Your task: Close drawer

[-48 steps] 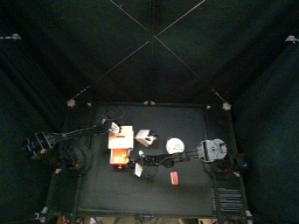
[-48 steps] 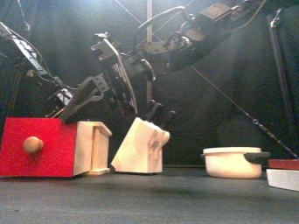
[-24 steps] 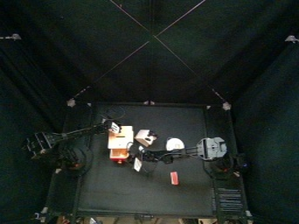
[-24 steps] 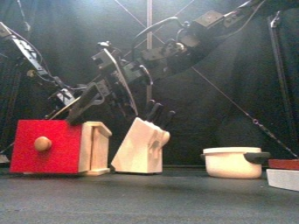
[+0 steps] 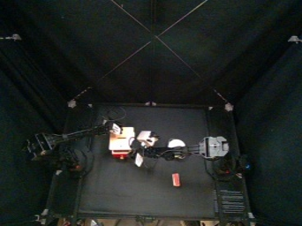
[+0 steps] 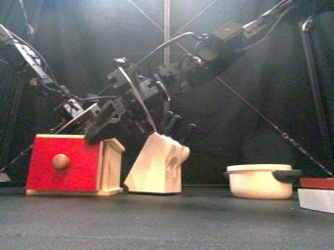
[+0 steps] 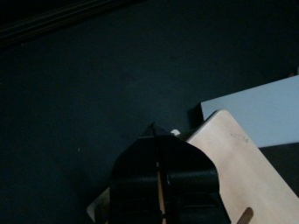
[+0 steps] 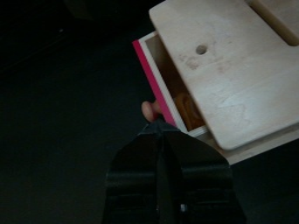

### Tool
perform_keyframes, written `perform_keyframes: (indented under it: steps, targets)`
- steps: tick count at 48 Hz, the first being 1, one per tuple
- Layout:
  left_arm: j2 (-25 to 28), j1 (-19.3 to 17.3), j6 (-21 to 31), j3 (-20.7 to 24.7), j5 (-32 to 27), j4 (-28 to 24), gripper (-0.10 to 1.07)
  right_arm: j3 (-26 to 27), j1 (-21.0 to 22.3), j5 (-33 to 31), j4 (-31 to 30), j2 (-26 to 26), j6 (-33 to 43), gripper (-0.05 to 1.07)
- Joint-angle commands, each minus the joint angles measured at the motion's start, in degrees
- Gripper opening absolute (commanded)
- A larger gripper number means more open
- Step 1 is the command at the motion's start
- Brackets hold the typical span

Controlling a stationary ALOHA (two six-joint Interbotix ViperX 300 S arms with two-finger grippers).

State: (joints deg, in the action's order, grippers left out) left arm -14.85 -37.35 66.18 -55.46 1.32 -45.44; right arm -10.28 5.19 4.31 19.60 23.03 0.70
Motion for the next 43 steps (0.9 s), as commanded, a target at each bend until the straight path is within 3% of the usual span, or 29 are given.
perform_keyframes:
  steps: [1, 43]
  targets:
    - [-0.2, 0.9, -0.1, 0.3, 0.1, -0.2, 0.14, 1.1, 1.4, 0.1, 0.2, -2.8, -0.1, 0.02]
    - [-1.3, 1.2, -0.2, 0.1, 0.1, -0.1, 0.14, 1.1, 3.6, -0.2, 0.1, -3.3, -0.1, 0.03]
